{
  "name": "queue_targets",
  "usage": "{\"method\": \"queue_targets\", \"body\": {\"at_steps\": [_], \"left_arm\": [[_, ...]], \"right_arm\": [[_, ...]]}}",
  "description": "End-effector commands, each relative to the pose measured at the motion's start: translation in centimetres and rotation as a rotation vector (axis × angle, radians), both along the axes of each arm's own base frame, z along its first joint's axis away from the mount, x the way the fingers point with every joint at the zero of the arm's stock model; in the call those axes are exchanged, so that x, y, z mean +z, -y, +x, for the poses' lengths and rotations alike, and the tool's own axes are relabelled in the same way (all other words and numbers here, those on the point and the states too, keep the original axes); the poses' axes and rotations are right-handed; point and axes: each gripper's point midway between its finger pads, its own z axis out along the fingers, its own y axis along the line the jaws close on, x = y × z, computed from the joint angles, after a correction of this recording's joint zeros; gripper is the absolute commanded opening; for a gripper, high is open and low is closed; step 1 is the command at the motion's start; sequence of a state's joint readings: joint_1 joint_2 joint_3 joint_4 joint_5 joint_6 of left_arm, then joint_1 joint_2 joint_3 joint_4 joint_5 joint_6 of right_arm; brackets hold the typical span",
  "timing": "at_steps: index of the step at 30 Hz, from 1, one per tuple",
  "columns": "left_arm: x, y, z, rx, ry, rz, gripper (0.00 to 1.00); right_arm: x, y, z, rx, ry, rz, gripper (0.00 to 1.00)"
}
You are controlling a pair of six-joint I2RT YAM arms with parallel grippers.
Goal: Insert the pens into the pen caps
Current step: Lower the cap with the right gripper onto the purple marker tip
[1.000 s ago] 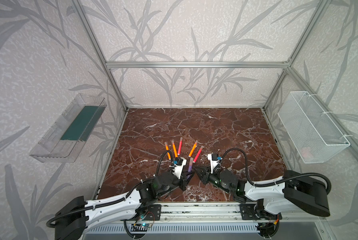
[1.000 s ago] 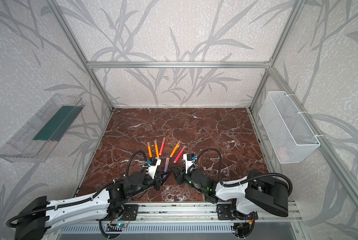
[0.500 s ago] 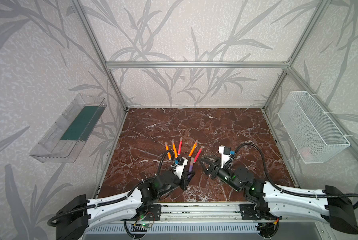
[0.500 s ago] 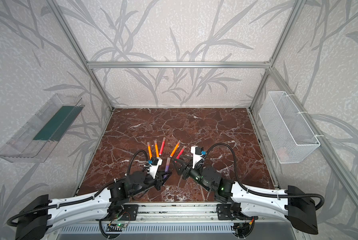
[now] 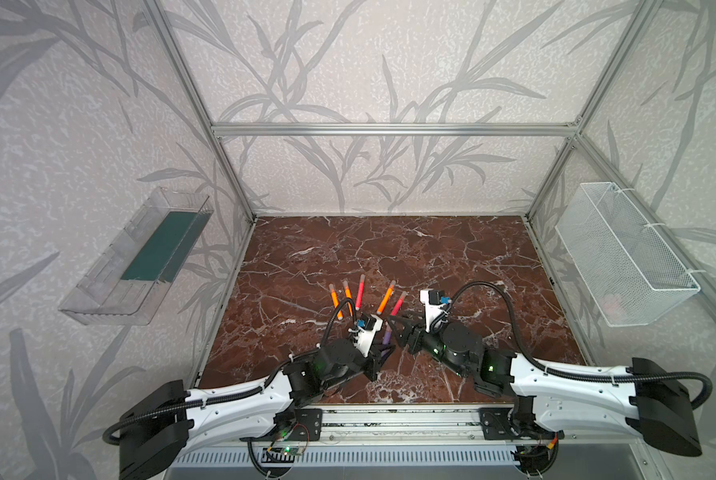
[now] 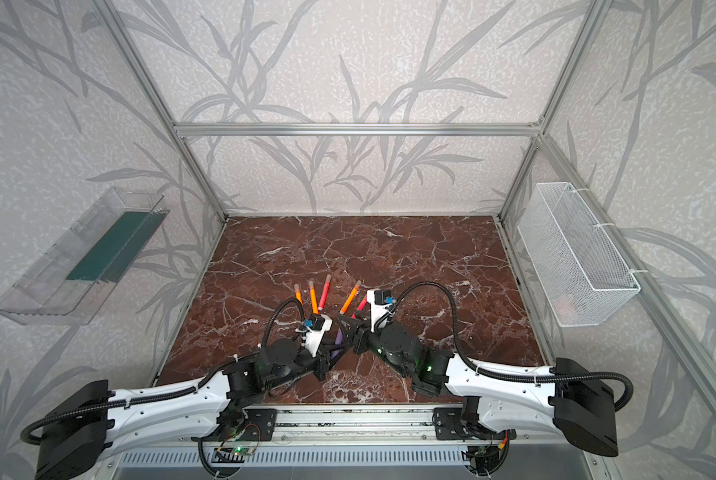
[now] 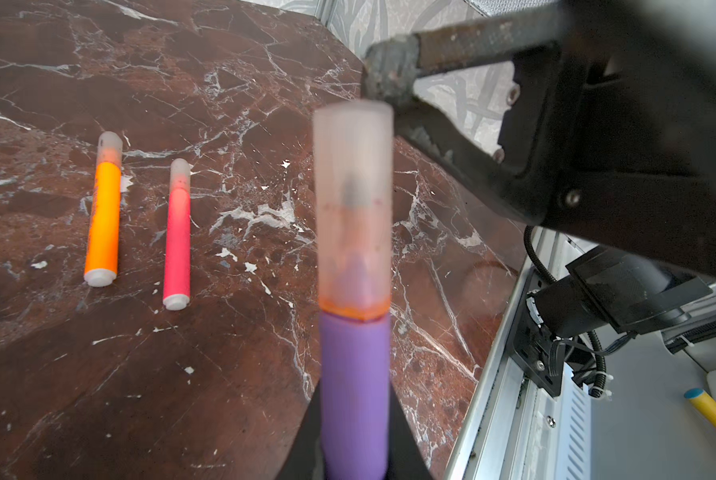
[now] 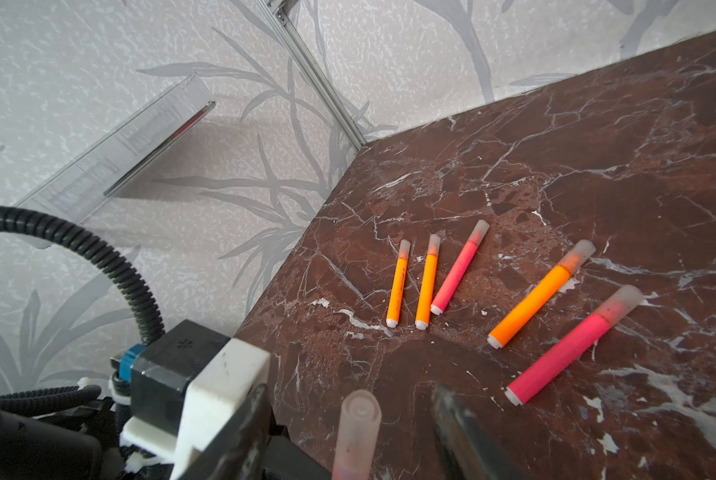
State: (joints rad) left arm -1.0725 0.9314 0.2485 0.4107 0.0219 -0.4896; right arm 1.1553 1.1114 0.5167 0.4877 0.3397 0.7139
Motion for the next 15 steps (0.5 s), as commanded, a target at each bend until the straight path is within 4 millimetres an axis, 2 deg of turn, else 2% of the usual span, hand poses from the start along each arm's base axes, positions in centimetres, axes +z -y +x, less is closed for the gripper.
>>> {"method": "queue_targets", "body": {"at_steps": [1,8,15], "left_arm": [[2.4,1.1,0.1,-0.024,0.040,-0.057,0.00],[2.5,1.2,0.1,-0.033,0.039,-0.061,0.00],[2.4,1.4,0.0,-0.038,0.037,-0.058,0.00]], "right_arm": [[0.5,-0.2,0.6,-0.015,-0.006,0.014,0.57],[-0.1,-0.7,0.8,-0.013,-0.022,0.012,0.56],[0.2,-1.4,0.9,0.006,-0.017,0.007,0.48]]}}
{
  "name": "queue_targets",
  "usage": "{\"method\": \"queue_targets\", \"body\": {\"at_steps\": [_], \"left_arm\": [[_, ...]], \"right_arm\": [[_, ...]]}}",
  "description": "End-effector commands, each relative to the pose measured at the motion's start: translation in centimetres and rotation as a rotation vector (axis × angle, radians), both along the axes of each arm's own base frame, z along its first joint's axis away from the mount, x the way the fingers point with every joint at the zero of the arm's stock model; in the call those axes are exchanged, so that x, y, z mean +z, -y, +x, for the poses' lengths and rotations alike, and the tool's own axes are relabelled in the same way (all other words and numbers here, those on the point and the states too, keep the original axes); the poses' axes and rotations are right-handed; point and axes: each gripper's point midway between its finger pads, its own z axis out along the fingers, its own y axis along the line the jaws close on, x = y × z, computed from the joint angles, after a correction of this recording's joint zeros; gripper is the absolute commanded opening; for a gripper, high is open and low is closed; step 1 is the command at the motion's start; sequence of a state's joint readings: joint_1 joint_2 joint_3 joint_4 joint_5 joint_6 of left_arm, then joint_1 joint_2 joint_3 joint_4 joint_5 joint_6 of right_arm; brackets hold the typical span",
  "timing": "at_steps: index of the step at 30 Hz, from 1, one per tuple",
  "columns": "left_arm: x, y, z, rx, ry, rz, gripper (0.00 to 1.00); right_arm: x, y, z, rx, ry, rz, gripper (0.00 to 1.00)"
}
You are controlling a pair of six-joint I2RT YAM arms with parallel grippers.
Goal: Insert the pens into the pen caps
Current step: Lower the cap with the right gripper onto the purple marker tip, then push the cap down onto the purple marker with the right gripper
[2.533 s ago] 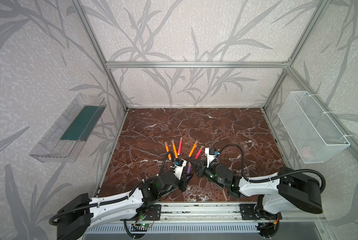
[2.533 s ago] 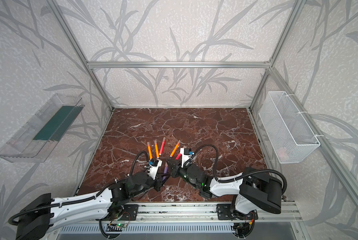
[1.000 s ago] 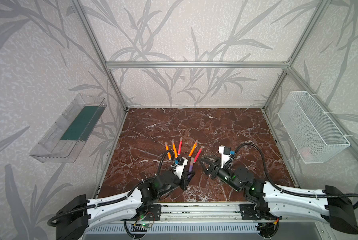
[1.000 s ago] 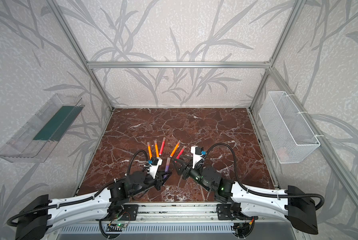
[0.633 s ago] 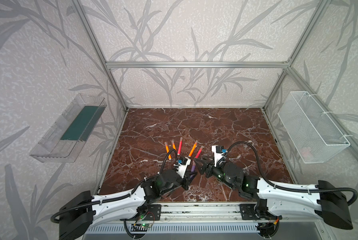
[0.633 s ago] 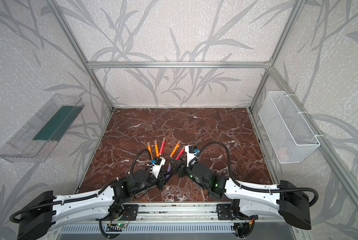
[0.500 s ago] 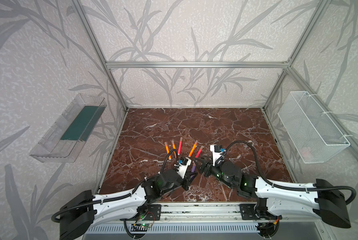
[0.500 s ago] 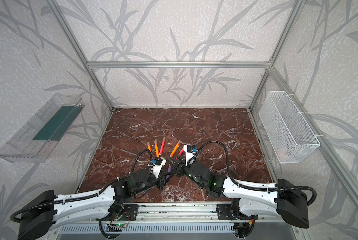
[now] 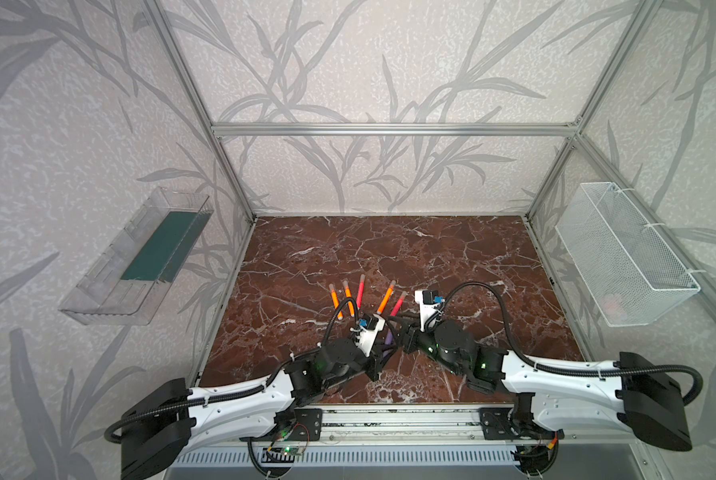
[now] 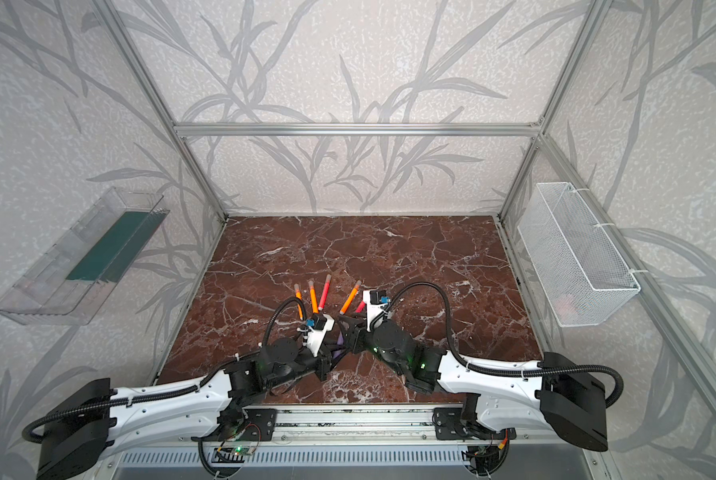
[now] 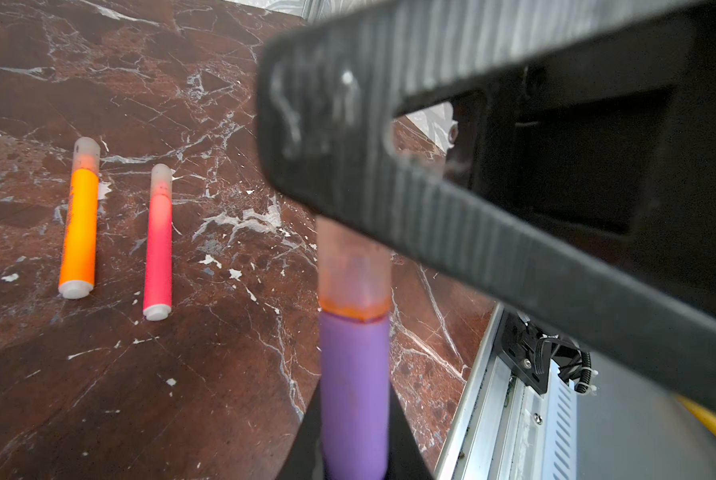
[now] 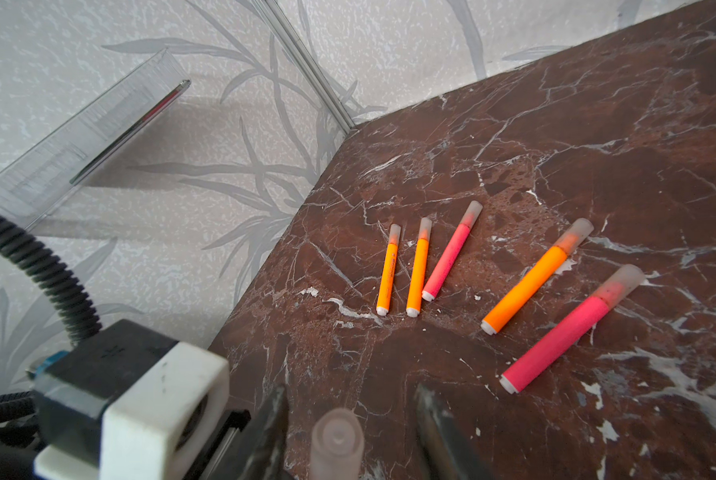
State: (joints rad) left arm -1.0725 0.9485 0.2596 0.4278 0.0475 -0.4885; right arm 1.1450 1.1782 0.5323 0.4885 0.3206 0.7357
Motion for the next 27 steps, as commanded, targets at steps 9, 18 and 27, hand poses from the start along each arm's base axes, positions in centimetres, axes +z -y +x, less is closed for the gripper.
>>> {"method": "queue_targets", "body": {"at_steps": [9,18,27], "left_arm": [[2.0,0.9,0.3,-0.015,0.037,-0.044,0.00],[3.4,0.3,1.5,0.050,0.080,-0.041,0.00],[8.6,0.2,2.4,-0.053,0.048,-0.249,0.00]], "right_arm": [[1.9,-1.2,0.8,0.003,0.032,0.016,0.35],[-0.1,-1.2,-0.6,0.071,-0.028,-0.003,0.02],[-0.3,-2.3,-3.6,0.239,0.059,0.083,0.00]]}}
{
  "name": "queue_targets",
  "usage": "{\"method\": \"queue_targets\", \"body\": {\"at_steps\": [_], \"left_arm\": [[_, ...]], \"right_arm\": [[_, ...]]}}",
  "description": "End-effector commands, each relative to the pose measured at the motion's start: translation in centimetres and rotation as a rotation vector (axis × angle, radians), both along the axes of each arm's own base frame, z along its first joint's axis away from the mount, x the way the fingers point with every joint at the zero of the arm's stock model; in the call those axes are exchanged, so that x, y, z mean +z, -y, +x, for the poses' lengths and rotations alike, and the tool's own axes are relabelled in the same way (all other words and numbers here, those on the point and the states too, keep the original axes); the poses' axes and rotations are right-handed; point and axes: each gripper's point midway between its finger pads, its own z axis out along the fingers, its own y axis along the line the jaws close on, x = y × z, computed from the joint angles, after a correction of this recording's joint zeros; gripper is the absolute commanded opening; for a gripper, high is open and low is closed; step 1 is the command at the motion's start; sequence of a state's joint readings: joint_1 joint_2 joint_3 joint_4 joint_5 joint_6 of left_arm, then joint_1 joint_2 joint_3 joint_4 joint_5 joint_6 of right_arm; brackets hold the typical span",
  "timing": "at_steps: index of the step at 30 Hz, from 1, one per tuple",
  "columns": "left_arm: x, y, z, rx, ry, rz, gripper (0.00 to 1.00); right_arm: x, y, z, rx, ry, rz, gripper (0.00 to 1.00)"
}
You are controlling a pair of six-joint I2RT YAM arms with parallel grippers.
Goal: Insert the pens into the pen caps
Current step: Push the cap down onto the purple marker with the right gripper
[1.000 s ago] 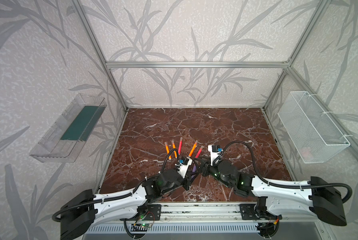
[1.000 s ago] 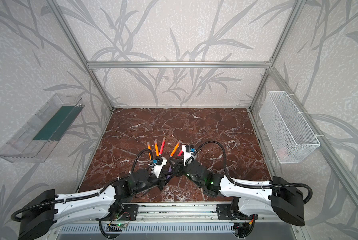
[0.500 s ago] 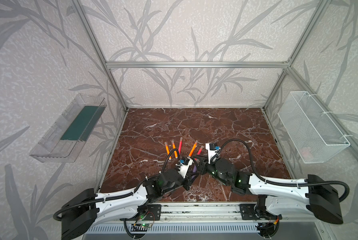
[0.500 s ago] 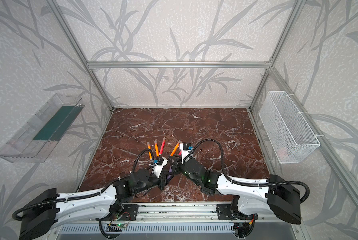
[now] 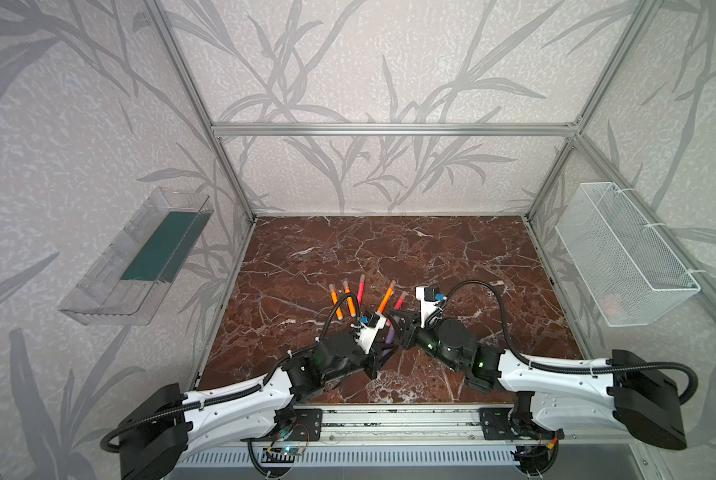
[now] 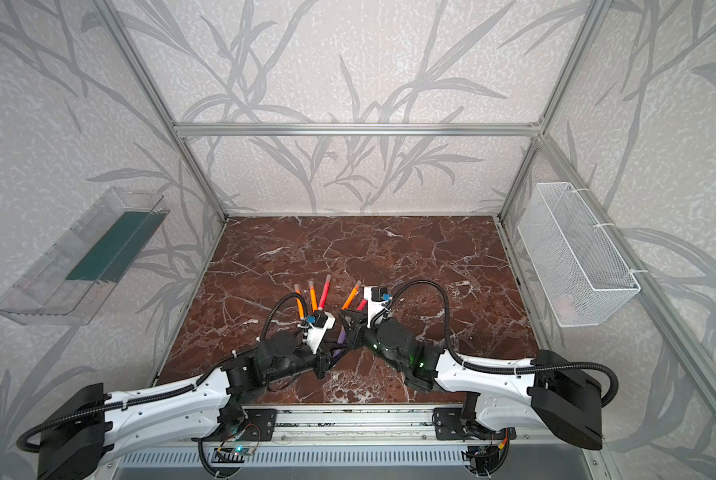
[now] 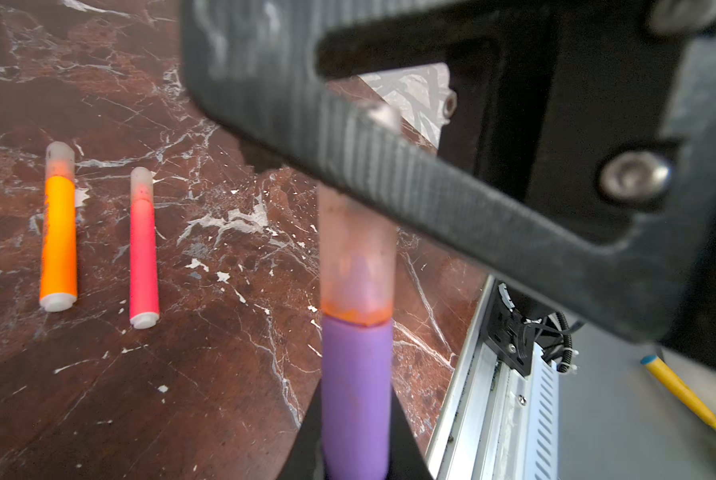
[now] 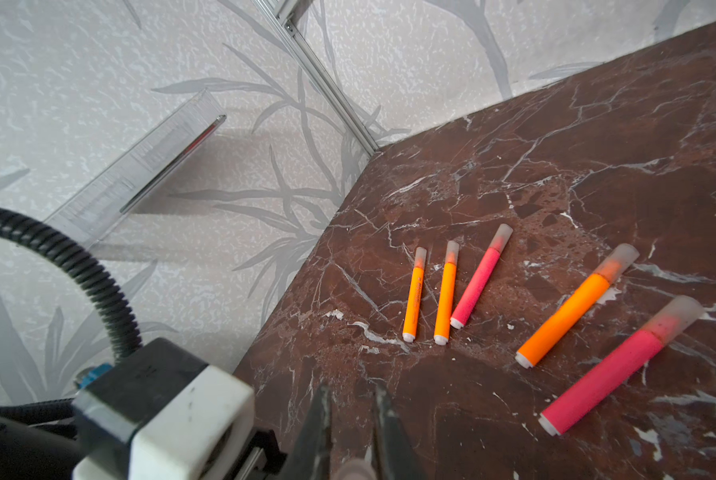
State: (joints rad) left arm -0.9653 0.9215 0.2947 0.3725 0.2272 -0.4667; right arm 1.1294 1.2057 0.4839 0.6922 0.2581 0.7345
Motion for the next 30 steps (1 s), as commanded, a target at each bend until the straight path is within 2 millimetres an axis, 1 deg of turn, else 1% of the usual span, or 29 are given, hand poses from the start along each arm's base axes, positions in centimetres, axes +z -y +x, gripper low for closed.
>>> {"method": "queue_targets", "body": {"at_steps": [1,3,5,7,8,11,12,17,19,21,23,25,27,28,30], "left_arm": [[7.8,0.1,2.4,0.025,0.069,-0.235,0.00],[7.9,-0.4,3.1,0.060,0.089,-0.210,0.00],[8.0,-1.0,3.9,0.113,0.116,-0.173,0.00],[8.2,-1.8,4.9,0.182,0.153,-0.128,0.00],[8.1,-2.3,5.5,0.221,0.168,-0.105,0.00],[7.9,-3.8,7.3,0.337,0.226,-0.024,0.00],[7.8,-4.2,7.8,0.368,0.239,-0.006,0.00],[8.2,-5.2,9.5,0.471,0.292,0.041,0.00],[8.2,-5.5,9.9,0.496,0.302,0.052,0.00],[8.2,-5.2,9.8,0.479,0.297,0.049,0.00],[7.8,-4.8,9.5,0.454,0.284,0.044,0.00],[6.9,-4.7,9.3,0.437,0.261,0.058,0.00],[5.5,-4.3,8.9,0.408,0.227,0.076,0.00],[4.5,-4.1,8.7,0.390,0.204,0.086,0.00],[2.2,-3.9,8.2,0.364,0.147,0.114,0.00]], "right_arm": [[-1.6,-1.5,-3.8,0.204,0.045,-0.019,0.00],[-1.9,-1.4,-4.0,0.207,0.036,-0.012,0.00],[-2.8,-1.4,-4.3,0.185,-0.005,-0.034,0.00],[-4.7,-1.5,-4.7,0.138,-0.094,-0.087,0.00],[-5.1,-1.7,-5.2,0.134,-0.118,-0.090,0.00],[-5.2,-3.3,-7.5,0.168,-0.132,-0.100,0.00],[-5.3,-3.7,-7.9,0.163,-0.141,-0.114,0.00],[-6.2,-4.5,-9.0,0.130,-0.152,-0.129,0.00],[-6.2,-4.4,-9.0,0.110,-0.139,-0.135,0.00],[-5.8,-4.1,-8.6,0.086,-0.115,-0.125,0.00],[-5.5,-3.0,-7.7,0.020,-0.094,-0.121,0.00],[-5.2,-1.8,-6.7,-0.024,-0.069,-0.138,0.01],[-4.7,-0.8,-5.6,-0.067,-0.061,-0.193,0.17],[-4.6,0.0,-4.7,-0.096,-0.066,-0.226,0.28],[-4.4,1.7,-3.2,-0.141,-0.078,-0.264,0.40]]}}
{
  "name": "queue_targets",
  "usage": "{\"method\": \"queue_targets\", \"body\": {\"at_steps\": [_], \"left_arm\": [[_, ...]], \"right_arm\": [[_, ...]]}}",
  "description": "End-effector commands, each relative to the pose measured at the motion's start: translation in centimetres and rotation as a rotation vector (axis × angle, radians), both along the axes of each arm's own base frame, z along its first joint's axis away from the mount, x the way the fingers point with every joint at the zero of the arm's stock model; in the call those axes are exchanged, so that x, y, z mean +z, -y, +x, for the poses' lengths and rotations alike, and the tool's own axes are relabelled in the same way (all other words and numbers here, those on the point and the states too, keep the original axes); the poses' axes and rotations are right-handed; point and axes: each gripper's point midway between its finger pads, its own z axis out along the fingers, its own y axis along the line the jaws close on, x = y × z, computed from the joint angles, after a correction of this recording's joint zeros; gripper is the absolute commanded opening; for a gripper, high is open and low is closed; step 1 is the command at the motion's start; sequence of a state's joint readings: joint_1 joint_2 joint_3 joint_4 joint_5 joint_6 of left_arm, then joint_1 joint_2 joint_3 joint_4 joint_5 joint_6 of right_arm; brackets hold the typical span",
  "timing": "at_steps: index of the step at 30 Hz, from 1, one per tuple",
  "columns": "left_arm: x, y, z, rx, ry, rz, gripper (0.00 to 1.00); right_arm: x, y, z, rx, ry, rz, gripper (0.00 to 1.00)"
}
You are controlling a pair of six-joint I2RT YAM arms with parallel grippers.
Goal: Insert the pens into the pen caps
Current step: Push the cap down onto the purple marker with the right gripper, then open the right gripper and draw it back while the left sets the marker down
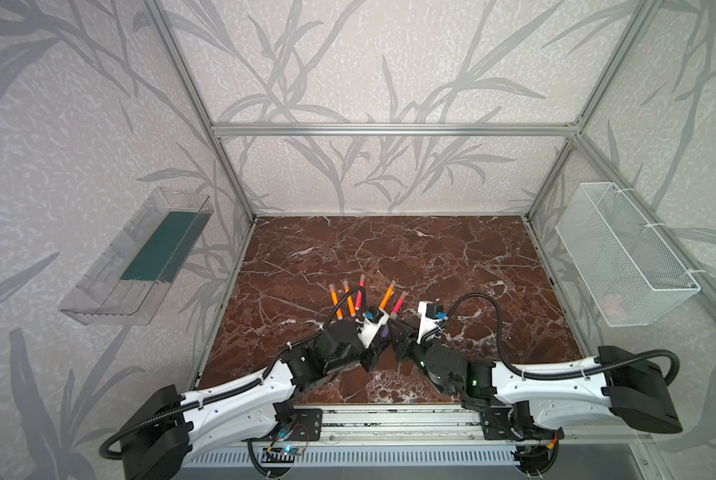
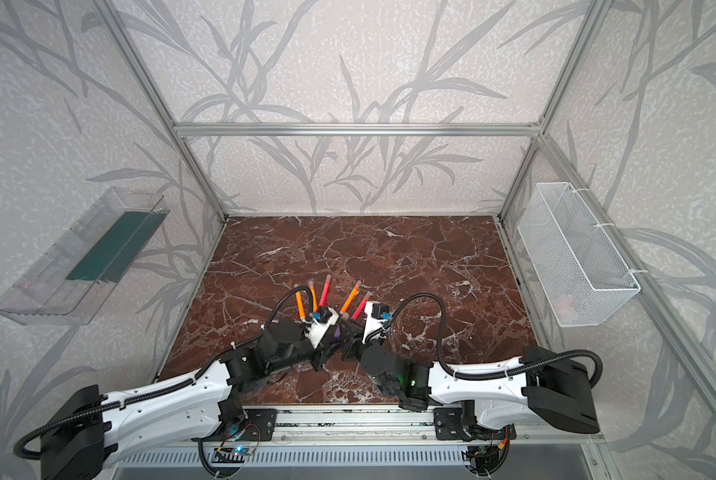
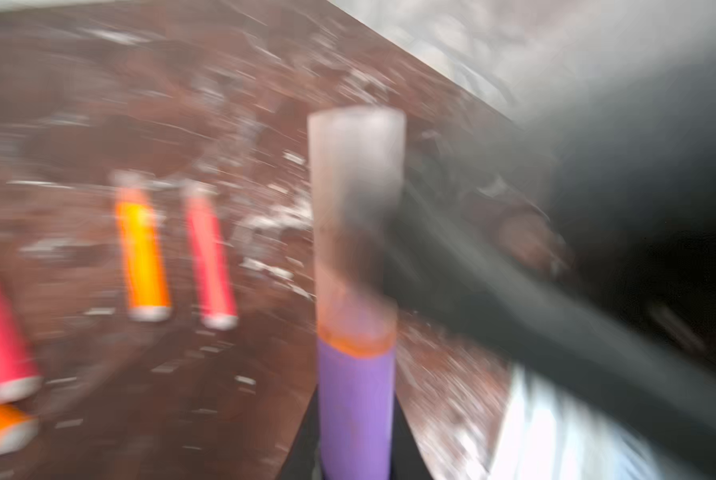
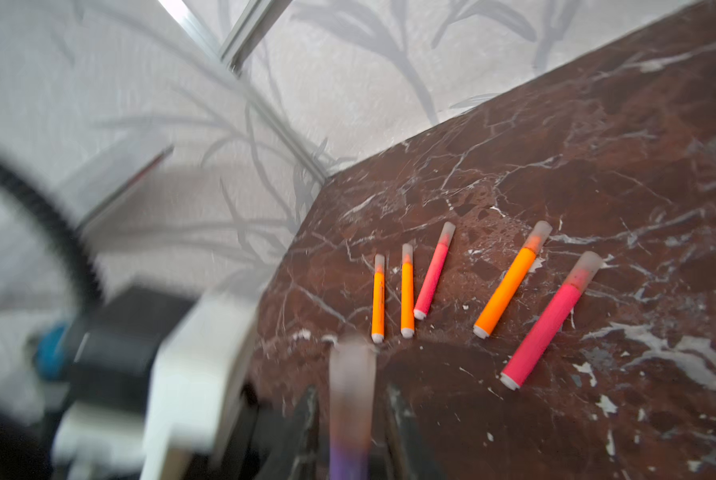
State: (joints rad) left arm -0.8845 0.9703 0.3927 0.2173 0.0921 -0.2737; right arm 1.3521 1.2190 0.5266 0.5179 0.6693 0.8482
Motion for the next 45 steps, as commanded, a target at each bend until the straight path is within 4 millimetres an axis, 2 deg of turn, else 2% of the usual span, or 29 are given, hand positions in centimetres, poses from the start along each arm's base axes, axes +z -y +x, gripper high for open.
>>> {"method": "queue_targets", "body": {"at_steps": [1,4,9,13,16,24,27,35,38,41,45], "left_arm": [[1.3,-1.4,3.4,0.211,0.009,-0.085,0.00],[-2.3,-1.4,2.7,0.205,-0.094,-0.038,0.00],[-6.3,-1.4,1.9,0.206,-0.208,0.004,0.00],[-8.3,-1.8,2.3,0.257,-0.245,0.044,0.00],[-9.4,-1.9,2.6,0.281,-0.274,0.077,0.00],[-11.8,-2.0,2.4,0.321,-0.373,0.136,0.00],[-12.8,-1.7,2.2,0.322,-0.413,0.151,0.00],[-14.8,-2.0,1.5,0.362,-0.517,0.175,0.00],[-15.0,-2.3,1.3,0.378,-0.531,0.176,0.11],[-14.3,-3.3,1.4,0.414,-0.506,0.176,0.26],[-11.6,-3.8,2.0,0.431,-0.442,0.176,0.52]], "right_arm": [[-2.4,2.3,0.0,0.035,-0.045,-0.189,0.47],[-1.5,6.0,1.9,-0.059,-0.038,-0.209,0.62],[0.1,11.6,3.9,-0.180,-0.031,-0.257,0.85],[0.9,15.6,5.2,-0.274,-0.047,-0.302,0.94],[1.5,17.6,5.8,-0.336,-0.041,-0.355,0.97],[2.4,19.6,7.3,-0.426,0.075,-0.556,0.99],[3.0,19.5,7.6,-0.423,0.140,-0.563,0.99],[5.0,21.0,7.7,-0.480,0.204,-0.554,0.99],[5.3,21.5,8.6,-0.513,0.190,-0.564,0.99],[5.7,21.7,9.8,-0.545,0.186,-0.585,0.99],[6.8,22.8,11.5,-0.613,0.222,-0.610,0.99]]}}
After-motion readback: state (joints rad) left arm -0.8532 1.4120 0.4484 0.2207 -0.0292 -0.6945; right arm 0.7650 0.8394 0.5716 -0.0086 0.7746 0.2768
